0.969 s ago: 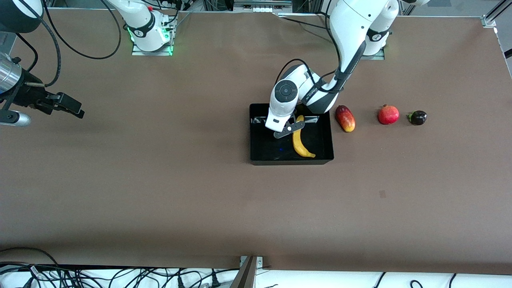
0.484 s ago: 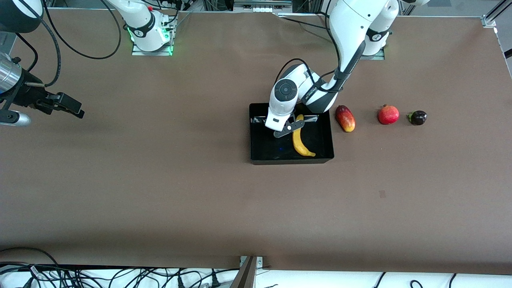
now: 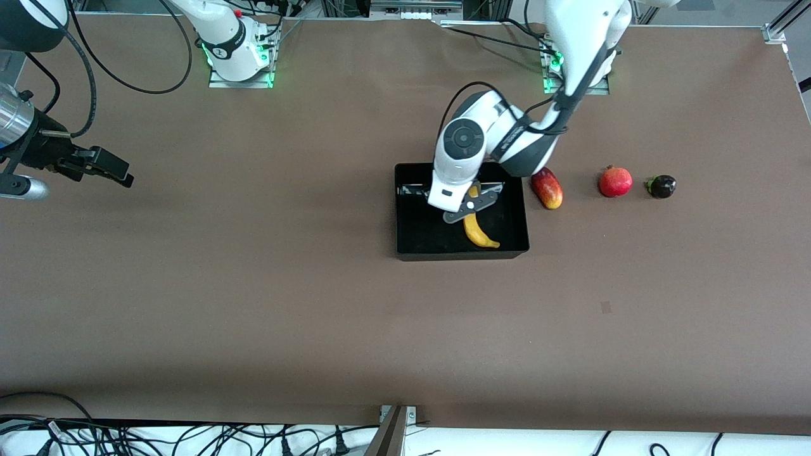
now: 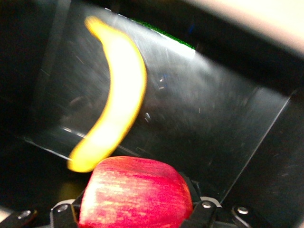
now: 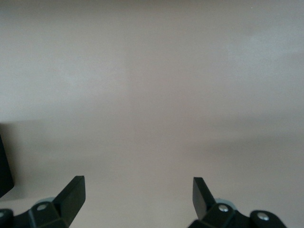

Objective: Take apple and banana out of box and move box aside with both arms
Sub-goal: 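Close the left gripper on the red apple and lift it, then carry the red apple out of the tray and lower it onto the table, then open the left gripper and reach back into the tray to the banana, then grasp the yellow banana with the left gripper and lift it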

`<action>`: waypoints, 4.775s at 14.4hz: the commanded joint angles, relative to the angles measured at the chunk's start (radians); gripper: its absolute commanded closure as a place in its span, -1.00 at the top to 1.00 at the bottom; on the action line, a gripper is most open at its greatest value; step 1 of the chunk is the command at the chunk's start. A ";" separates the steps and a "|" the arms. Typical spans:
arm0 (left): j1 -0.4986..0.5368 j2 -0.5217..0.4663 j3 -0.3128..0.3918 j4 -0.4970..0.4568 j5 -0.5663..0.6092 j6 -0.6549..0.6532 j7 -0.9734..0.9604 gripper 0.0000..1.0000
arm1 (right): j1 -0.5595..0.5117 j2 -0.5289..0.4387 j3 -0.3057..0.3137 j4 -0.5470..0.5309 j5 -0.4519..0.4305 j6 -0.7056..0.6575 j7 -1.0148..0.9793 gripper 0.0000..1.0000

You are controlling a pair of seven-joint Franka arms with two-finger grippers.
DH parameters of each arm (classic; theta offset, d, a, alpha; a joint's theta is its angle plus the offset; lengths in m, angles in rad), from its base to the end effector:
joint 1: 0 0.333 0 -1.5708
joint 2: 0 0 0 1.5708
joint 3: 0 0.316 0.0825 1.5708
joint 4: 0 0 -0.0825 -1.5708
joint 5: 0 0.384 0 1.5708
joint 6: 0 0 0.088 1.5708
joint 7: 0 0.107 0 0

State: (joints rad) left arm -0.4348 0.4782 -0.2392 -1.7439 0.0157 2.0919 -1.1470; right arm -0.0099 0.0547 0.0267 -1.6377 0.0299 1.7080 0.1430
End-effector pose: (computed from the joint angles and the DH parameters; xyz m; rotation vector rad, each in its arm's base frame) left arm 0.5147 -0.3935 0.2986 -3.0104 -0.7429 0.2307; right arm 0.5804 0.0122 0.5738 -3.1027 0.2021 -0.0203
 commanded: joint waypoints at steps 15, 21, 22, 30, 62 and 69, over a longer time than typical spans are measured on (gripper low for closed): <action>0.650 0.051 -0.078 0.001 0.183 0.130 0.905 -1.00 | -0.002 -0.007 0.006 0.006 -0.008 -0.008 0.000 1.00; 0.637 0.166 -0.031 -0.046 0.254 0.316 0.902 -1.00 | -0.002 -0.007 0.004 0.006 -0.008 -0.008 0.000 1.00; 0.637 0.183 -0.025 -0.048 0.262 0.350 0.902 -1.00 | -0.002 -0.007 0.006 0.006 -0.008 -0.008 0.000 1.00; 0.627 0.231 0.009 -0.048 0.300 0.418 0.892 -0.44 | -0.002 -0.007 0.004 0.006 -0.008 -0.008 0.000 1.00; 0.172 0.164 -0.087 -0.095 0.179 0.249 0.073 1.00 | -0.002 -0.007 0.004 0.006 -0.008 -0.008 0.001 1.00; 0.172 0.189 -0.086 -0.095 0.181 0.278 0.061 -0.79 | -0.002 -0.007 0.004 0.006 -0.007 -0.010 0.000 1.00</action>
State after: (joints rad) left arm -0.2572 0.6715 -0.3265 -1.8333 0.1717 2.3574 -1.0544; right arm -0.0099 0.0547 0.0270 -1.6369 0.0299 1.7080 0.1430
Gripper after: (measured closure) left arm 0.132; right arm 0.000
